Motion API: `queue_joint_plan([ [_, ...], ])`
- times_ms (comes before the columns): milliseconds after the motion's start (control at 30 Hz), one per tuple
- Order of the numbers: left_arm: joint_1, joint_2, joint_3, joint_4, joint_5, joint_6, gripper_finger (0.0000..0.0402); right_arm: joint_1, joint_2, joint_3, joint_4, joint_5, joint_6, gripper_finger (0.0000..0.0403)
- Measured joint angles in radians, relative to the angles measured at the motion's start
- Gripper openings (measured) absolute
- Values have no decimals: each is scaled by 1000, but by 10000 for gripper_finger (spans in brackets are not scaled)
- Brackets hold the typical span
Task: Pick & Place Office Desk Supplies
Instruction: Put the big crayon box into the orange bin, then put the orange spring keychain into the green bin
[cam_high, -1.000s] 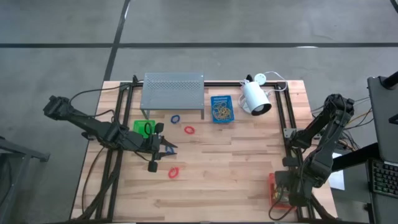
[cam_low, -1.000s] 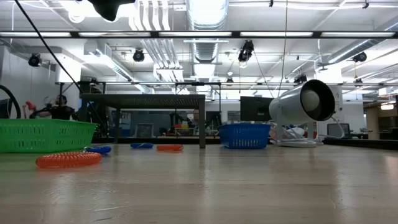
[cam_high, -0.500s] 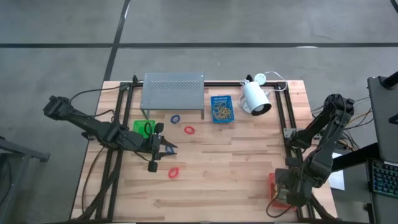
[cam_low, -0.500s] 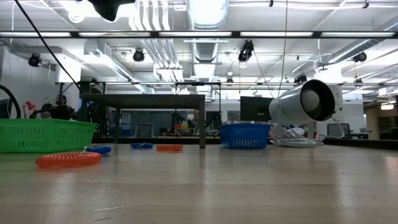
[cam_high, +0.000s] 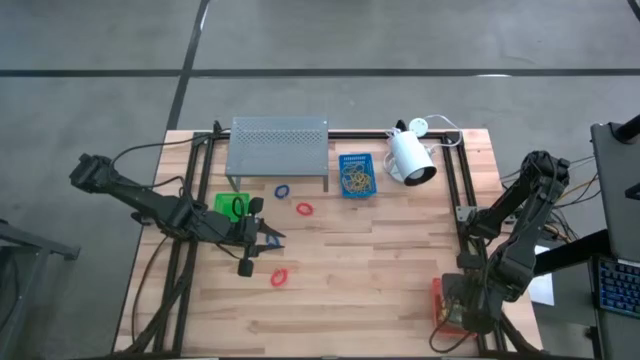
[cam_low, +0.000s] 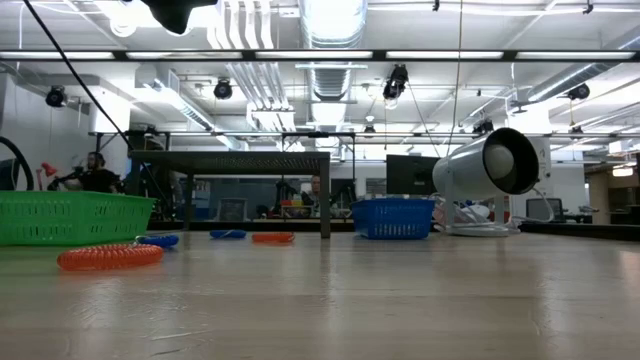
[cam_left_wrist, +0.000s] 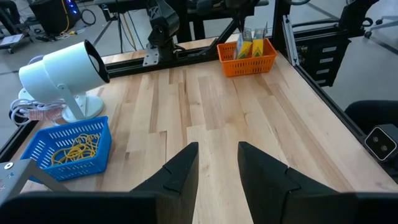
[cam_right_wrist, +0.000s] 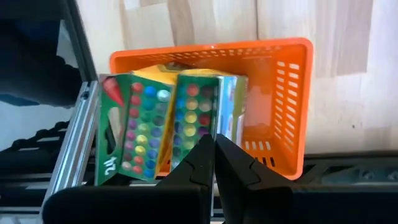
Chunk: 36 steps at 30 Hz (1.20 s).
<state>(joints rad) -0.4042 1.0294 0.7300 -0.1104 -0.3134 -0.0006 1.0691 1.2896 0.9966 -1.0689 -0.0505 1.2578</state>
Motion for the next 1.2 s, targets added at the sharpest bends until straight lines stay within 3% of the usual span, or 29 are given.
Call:
queue_joint_plan([
  [367,0,0,0,0,0,-2,117,0,0,11,-17,21,56,19],
  [933,0,0,0,0,0,-2,117,0,0,15,-26,77,25,131],
  [1200,0,0,0,0,0,1,117,0,0,52,-26,77,22,162],
])
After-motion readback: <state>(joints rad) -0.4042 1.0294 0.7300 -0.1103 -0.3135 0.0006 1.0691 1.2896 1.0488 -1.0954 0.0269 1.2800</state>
